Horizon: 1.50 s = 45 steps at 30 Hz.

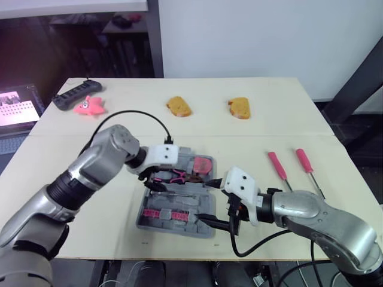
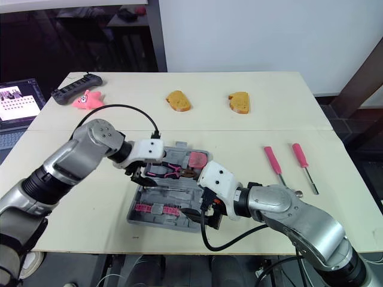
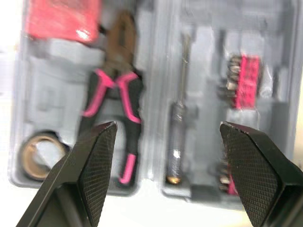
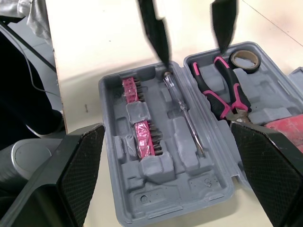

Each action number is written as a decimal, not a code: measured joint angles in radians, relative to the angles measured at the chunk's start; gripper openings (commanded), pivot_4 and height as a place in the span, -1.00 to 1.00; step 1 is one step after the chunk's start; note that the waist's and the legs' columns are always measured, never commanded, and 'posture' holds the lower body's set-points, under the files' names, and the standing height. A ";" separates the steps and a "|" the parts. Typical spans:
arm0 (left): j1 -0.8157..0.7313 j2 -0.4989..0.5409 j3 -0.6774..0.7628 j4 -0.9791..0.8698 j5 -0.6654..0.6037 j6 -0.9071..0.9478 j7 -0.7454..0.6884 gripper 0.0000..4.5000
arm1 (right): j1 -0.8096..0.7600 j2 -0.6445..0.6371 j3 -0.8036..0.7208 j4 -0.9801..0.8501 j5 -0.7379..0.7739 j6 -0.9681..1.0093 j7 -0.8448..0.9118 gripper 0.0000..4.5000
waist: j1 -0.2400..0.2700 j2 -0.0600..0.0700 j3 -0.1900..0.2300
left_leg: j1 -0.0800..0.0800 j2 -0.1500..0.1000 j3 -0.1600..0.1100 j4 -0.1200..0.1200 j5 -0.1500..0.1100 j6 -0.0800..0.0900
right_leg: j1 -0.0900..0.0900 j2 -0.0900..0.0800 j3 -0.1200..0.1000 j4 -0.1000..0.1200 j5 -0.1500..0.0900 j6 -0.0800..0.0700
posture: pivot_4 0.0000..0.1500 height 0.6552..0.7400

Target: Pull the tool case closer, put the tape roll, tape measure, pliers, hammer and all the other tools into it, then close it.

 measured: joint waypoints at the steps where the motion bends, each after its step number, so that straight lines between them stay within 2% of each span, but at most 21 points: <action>1: 0.004 -0.006 0.018 0.028 -0.015 -0.025 -0.002 0.61 | 0.000 0.000 0.000 0.000 0.000 0.000 0.000 1.00 | 0.000 0.000 0.000 | 0.000 0.000 0.000 0.000 0.000 0.000 | 0.000 0.000 0.000 0.000 0.000 0.000 | 1.00 1.00; 4: 0.025 -0.003 0.042 0.131 -0.026 -0.112 0.000 0.23 | -0.001 0.000 0.000 0.001 -0.001 0.000 0.001 1.00 | -0.004 0.000 0.000 | 0.001 0.000 0.000 0.000 0.000 0.000 | 0.000 0.000 0.000 0.000 0.000 0.000 | 1.00 1.00; 9: 0.101 0.005 0.056 0.161 -0.047 -0.163 -0.011 -0.90 | -0.001 -0.001 0.001 0.001 -0.002 0.000 0.002 1.00 | 0.001 0.000 0.000 | 0.000 0.000 0.000 0.000 0.000 0.000 | 0.000 0.000 0.000 0.000 0.000 0.000 | 1.00 1.00; 10: 0.113 0.005 0.056 0.165 -0.046 -0.177 -0.008 -0.98 | -0.001 -0.001 0.001 0.001 -0.002 0.000 0.002 1.00 | 0.002 0.000 0.000 | 0.000 0.000 0.000 0.000 0.000 0.000 | 0.000 0.000 0.000 0.000 0.000 0.000 | 1.00 1.00; 19: 0.139 -0.055 0.058 0.241 -0.043 -0.287 0.046 -0.98 | 0.008 -0.001 0.000 0.001 -0.001 0.000 0.000 1.00 | 0.000 0.000 0.000 | 0.000 0.000 0.000 0.000 0.000 0.000 | 0.000 0.000 0.000 0.000 0.000 0.000 | 1.00 1.00; 24: 0.159 -0.111 0.059 0.262 -0.043 -0.287 0.088 -0.98 | 0.012 -0.001 0.000 0.001 0.000 0.001 -0.002 1.00 | 0.000 0.000 0.000 | 0.000 0.000 0.000 0.000 0.000 0.000 | 0.000 0.000 0.000 0.000 0.000 0.000 | 1.00 1.00; 45: 0.198 -0.114 0.051 0.285 0.024 -0.368 0.108 -0.98 | 0.020 -0.005 -0.006 -0.003 0.014 0.013 -0.015 1.00 | 0.000 0.000 -0.001 | 0.001 0.000 0.000 0.000 0.000 0.000 | 0.001 0.000 0.000 0.000 0.000 0.000 | 1.00 1.00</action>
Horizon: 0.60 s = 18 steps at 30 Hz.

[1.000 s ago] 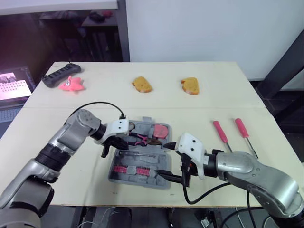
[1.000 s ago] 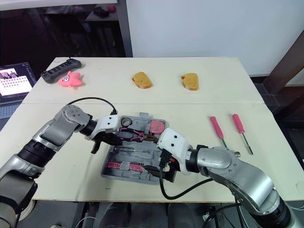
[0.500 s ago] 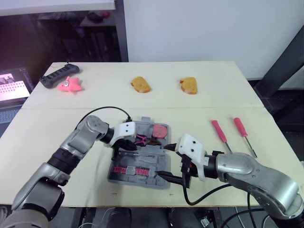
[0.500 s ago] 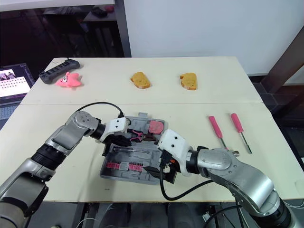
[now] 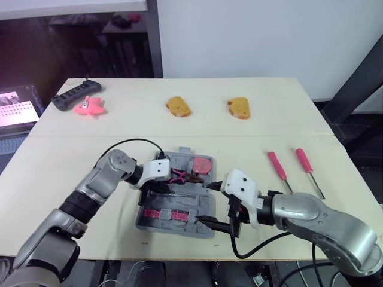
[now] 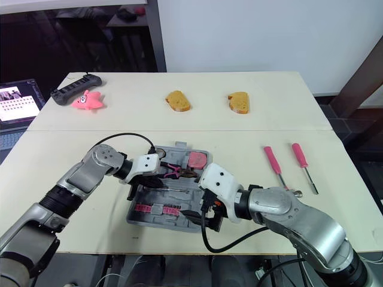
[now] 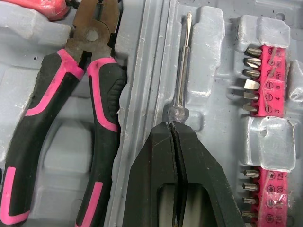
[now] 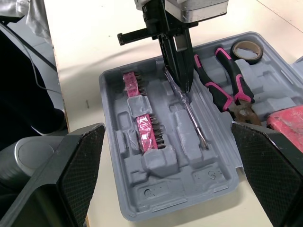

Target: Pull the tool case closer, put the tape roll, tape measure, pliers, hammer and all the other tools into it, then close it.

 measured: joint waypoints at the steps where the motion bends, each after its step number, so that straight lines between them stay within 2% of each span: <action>1: 0.002 0.000 -0.001 0.003 0.005 -0.014 0.001 -0.98 | 0.000 -0.001 0.000 0.000 0.000 0.000 0.000 1.00 | 0.000 0.000 0.000 | 0.001 0.000 0.000 0.000 0.000 0.000 | 0.001 0.000 0.000 0.000 0.000 0.000 | 1.00 1.00; 7: 0.036 0.003 -0.008 -0.009 0.050 -0.080 0.021 -0.98 | -0.001 -0.004 0.000 0.000 0.001 0.001 0.001 1.00 | -0.001 0.002 -0.003 | 0.004 0.000 0.000 -0.001 0.000 0.000 | 0.004 0.000 0.000 0.000 0.000 0.000 | 1.00 1.00; 11: 0.054 0.007 -0.020 -0.024 0.083 -0.114 0.043 -0.98 | -0.003 -0.004 -0.001 0.000 0.002 0.003 0.002 1.00 | -0.001 0.003 -0.004 | 0.019 0.000 0.000 -0.003 -0.004 0.006 | 0.019 0.000 0.000 -0.002 -0.002 -0.001 | 1.00 1.00; 18: 0.043 -0.007 0.007 -0.025 0.062 -0.042 0.032 -0.98 | -0.003 -0.011 -0.011 0.000 0.011 0.005 0.010 1.00 | -0.001 0.003 -0.005 | 0.019 0.000 0.000 -0.001 -0.004 0.007 | 0.019 0.001 0.000 -0.002 -0.002 0.000 | 1.00 1.00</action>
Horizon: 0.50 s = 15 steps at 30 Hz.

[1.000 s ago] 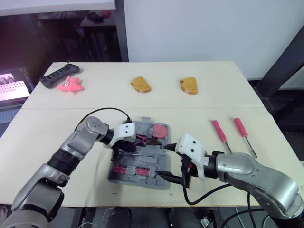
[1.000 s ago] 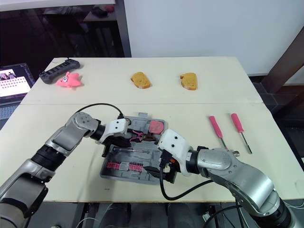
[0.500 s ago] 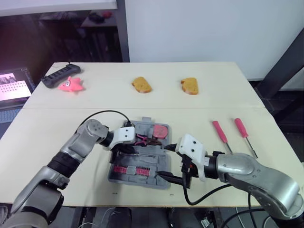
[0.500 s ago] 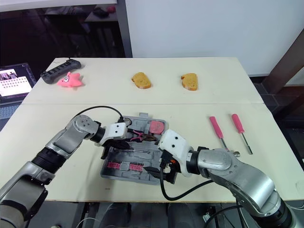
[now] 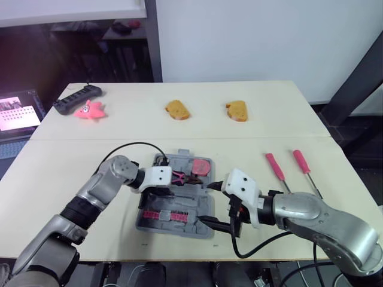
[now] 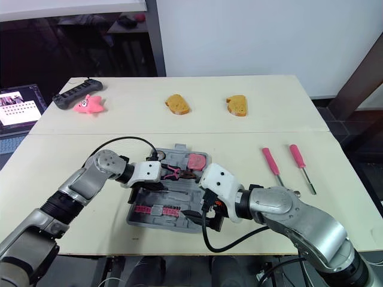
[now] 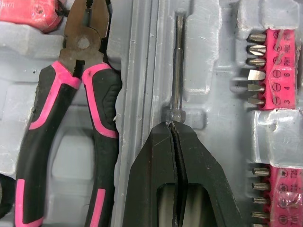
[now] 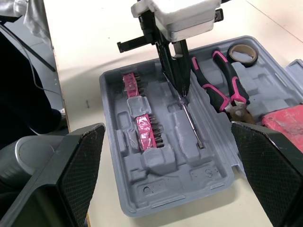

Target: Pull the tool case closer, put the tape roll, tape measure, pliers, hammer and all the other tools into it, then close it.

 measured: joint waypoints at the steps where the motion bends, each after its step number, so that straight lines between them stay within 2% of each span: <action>1: 0.000 0.001 0.011 -0.001 -0.014 0.022 -0.007 -0.98 | 0.002 -0.007 -0.009 0.000 0.002 0.000 0.004 1.00 | 0.000 0.000 0.000 | -0.001 0.000 0.000 0.000 0.000 0.000 | -0.001 0.000 0.000 0.000 0.000 0.000 | 1.00 1.00; 5: -0.011 0.044 0.113 -0.034 -0.129 0.141 -0.057 -0.98 | 0.027 -0.028 -0.058 0.007 0.007 -0.021 0.023 1.00 | 0.001 -0.003 0.002 | -0.004 0.000 0.000 0.000 0.000 0.000 | -0.004 0.000 0.000 0.000 0.000 0.000 | 1.00 1.00; 9: -0.039 0.152 0.299 -0.063 -0.270 0.189 -0.111 -0.98 | 0.082 -0.066 -0.129 0.059 -0.013 -0.098 0.069 1.00 | -0.002 -0.003 0.003 | -0.003 0.000 0.000 -0.001 0.000 0.000 | -0.004 0.000 0.000 0.000 0.000 0.000 | 1.00 1.00; 12: 0.034 0.247 0.413 -0.032 -0.327 0.158 -0.133 -0.98 | 0.159 -0.103 -0.183 0.143 -0.070 -0.215 0.130 1.00 | -0.002 -0.002 0.003 | -0.002 0.000 0.001 -0.002 0.000 0.001 | -0.004 0.000 0.000 -0.001 0.000 0.000 | 1.00 1.00; 15: 0.151 0.280 0.481 0.019 -0.337 0.097 -0.129 -0.98 | 0.238 -0.107 -0.240 0.217 -0.115 -0.330 0.184 1.00 | 0.000 -0.002 0.003 | -0.003 0.000 0.001 -0.001 0.000 0.001 | -0.004 -0.001 0.000 -0.001 0.000 0.000 | 1.00 1.00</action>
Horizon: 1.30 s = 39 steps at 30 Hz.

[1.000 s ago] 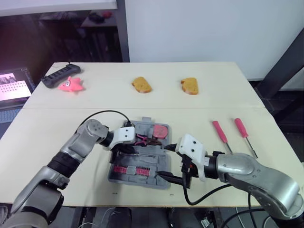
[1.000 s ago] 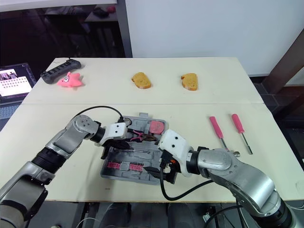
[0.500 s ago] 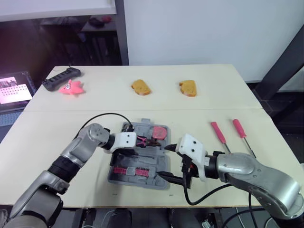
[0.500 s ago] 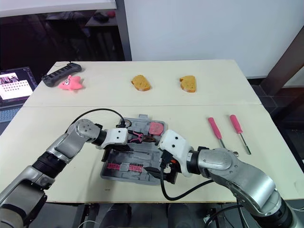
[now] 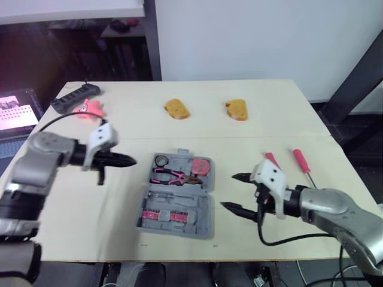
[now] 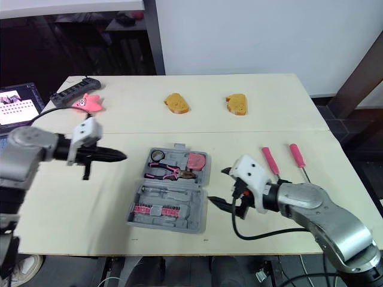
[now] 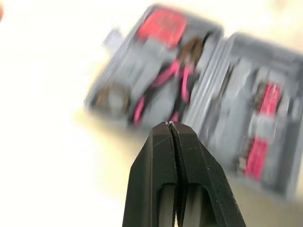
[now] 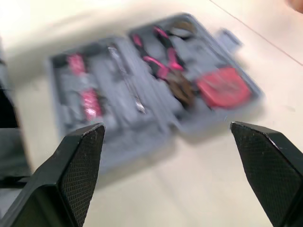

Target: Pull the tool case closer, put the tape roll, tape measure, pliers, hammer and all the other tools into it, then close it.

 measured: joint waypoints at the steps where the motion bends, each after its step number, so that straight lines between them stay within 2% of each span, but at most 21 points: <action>1: 0.036 0.008 0.021 0.023 -0.005 -0.014 0.007 -0.98 | 0.032 0.000 -0.024 0.025 -0.011 -0.037 0.019 1.00 | 0.001 -0.001 0.001 | 0.000 0.000 0.000 0.000 0.000 0.000 | 0.000 0.000 0.000 0.000 0.000 0.000 | 1.00 1.00; 4: 0.172 0.059 0.103 0.094 -0.018 -0.071 0.007 -0.62 | 0.133 0.000 -0.115 0.096 -0.041 -0.154 0.081 1.00 | 0.001 -0.003 0.002 | 0.000 0.000 0.000 0.000 0.000 0.000 | 0.000 0.000 0.000 -0.001 -0.001 -0.002 | 1.00 1.00; 7: 0.317 0.112 0.231 0.189 -0.048 -0.125 -0.014 0.05 | 0.270 0.001 -0.246 0.213 -0.074 -0.261 0.148 1.00 | 0.001 -0.004 0.003 | 0.000 0.000 0.001 0.000 -0.001 0.000 | 0.000 -0.001 0.000 -0.002 -0.002 -0.003 | 1.00 1.00; 11: 0.398 0.159 0.357 0.330 -0.059 -0.238 -0.012 0.95 | 0.354 0.002 -0.378 0.333 -0.079 -0.356 0.225 1.00 | 0.002 -0.005 0.003 | 0.001 0.000 0.002 0.000 -0.001 0.000 | 0.001 -0.001 0.000 -0.002 -0.003 -0.006 | 1.00 1.00; 15: 0.437 0.196 0.436 0.461 -0.059 -0.334 0.005 0.98 | 0.371 0.001 -0.467 0.479 -0.102 -0.450 0.280 1.00 | -0.001 -0.005 0.003 | 0.001 0.000 0.003 -0.001 -0.001 0.000 | 0.001 -0.001 0.001 -0.002 -0.003 -0.006 | 1.00 1.00; 18: 0.448 0.198 0.459 0.501 -0.059 -0.361 0.008 0.98 | 0.372 0.002 -0.475 0.539 -0.116 -0.486 0.301 1.00 | -0.001 -0.004 0.003 | 0.001 0.000 0.003 -0.002 -0.001 0.000 | 0.000 -0.001 0.001 -0.002 -0.004 -0.006 | 1.00 1.00; 32: 0.455 0.181 0.462 0.494 -0.072 -0.386 0.013 0.98 | 0.349 0.006 -0.448 0.556 -0.139 -0.518 0.311 1.00 | -0.001 -0.004 0.003 | 0.001 0.000 0.004 -0.002 -0.001 0.000 | 0.000 -0.001 0.001 -0.002 -0.003 -0.005 | 1.00 1.00; 39: 0.405 0.181 0.450 0.546 -0.066 -0.409 0.031 0.98 | 0.355 0.005 -0.453 0.608 -0.163 -0.543 0.311 1.00 | -0.001 -0.004 0.003 | 0.001 0.000 0.004 -0.002 -0.001 0.000 | 0.000 -0.001 0.002 -0.002 -0.003 -0.005 | 1.00 1.00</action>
